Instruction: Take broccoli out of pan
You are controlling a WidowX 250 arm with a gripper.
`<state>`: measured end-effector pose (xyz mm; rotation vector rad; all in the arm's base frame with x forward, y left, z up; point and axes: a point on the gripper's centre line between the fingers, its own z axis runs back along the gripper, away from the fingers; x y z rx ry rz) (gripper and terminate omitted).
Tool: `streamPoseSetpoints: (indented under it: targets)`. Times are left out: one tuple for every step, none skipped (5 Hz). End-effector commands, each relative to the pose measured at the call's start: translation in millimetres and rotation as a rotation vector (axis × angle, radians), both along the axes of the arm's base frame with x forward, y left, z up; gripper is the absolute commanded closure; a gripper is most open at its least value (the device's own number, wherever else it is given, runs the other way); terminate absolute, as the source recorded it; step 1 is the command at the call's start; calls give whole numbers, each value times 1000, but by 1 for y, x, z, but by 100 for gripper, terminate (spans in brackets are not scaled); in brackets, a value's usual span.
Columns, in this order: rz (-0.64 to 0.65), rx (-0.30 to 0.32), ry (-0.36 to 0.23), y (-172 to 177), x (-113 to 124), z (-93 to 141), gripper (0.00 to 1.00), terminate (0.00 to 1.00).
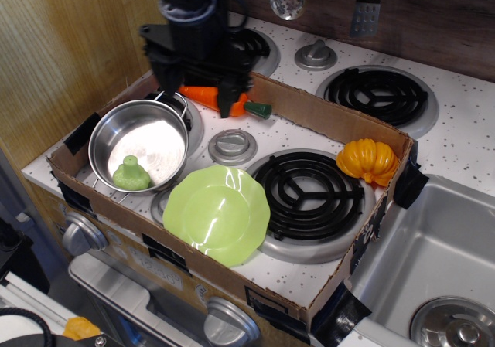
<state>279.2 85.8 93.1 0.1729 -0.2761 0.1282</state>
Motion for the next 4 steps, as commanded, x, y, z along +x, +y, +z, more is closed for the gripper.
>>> streamPoseSetpoints:
  targets:
    - [-34, 38, -45, 28, -22, 11, 0, 0]
    - [-38, 55, -53, 35, -35, 5, 0, 0]
    - [-39, 66, -49, 39, -48, -6, 0, 0]
    - [-44, 59, -43, 44, -47, -13, 0, 0]
